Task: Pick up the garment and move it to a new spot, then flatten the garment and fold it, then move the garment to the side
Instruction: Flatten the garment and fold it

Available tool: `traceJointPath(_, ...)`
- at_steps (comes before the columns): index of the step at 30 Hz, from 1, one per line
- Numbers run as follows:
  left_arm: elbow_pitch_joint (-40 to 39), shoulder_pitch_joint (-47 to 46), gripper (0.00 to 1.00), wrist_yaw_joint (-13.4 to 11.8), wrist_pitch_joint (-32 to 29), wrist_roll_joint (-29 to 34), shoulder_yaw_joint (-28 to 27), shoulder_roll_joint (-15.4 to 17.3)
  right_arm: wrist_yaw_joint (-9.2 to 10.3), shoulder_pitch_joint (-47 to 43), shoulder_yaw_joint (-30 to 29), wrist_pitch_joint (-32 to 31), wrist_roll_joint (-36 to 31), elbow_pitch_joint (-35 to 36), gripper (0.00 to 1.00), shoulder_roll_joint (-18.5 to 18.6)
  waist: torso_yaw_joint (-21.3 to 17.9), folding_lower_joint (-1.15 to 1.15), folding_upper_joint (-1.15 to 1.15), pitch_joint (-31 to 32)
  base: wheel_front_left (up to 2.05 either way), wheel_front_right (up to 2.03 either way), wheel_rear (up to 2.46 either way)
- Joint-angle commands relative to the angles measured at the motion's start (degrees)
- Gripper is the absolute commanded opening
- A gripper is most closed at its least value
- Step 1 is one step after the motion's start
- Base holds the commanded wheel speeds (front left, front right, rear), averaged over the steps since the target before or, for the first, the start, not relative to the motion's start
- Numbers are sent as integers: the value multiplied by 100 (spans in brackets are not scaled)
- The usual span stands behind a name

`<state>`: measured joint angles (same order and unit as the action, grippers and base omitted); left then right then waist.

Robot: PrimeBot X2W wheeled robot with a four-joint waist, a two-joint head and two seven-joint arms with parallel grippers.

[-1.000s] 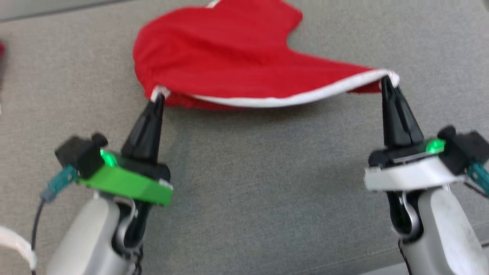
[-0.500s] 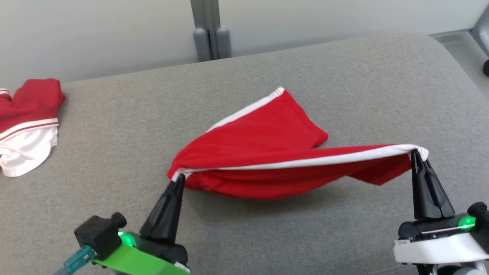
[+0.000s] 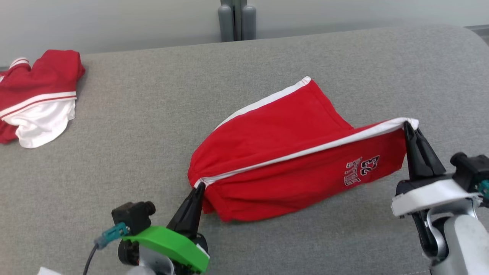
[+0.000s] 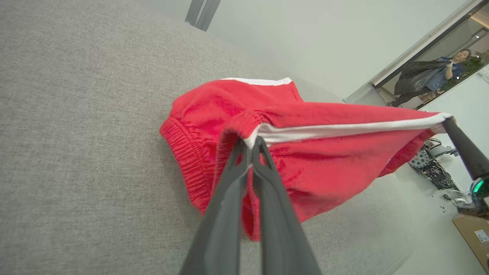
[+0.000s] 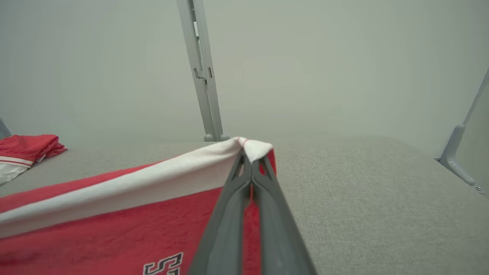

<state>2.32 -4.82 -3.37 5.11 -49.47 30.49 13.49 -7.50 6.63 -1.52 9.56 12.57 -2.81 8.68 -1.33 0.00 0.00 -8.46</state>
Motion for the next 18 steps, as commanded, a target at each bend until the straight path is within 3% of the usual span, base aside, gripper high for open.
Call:
traceJointPath(1, 172, -265, 0, 41, -32, -73, -52, -76, 1, 312, 59, -38, 4, -193, 0, 111, 280, 0, 0, -305, 0, 0, 0)
traceJointPath(11, 1350, -1577, 0, 217, -338, -250, -23, -587, 1, 2256, 907, -362, 201, -1939, 0, 806, 816, 0, 0, -900, 0, 0, 0)
traceJointPath(18, 1837, -2073, 0, 345, -276, -264, 30, -795, 1, 3209, 1256, -448, 422, -3068, 0, 996, 1107, 0, 0, -1086, 0, 0, 0)
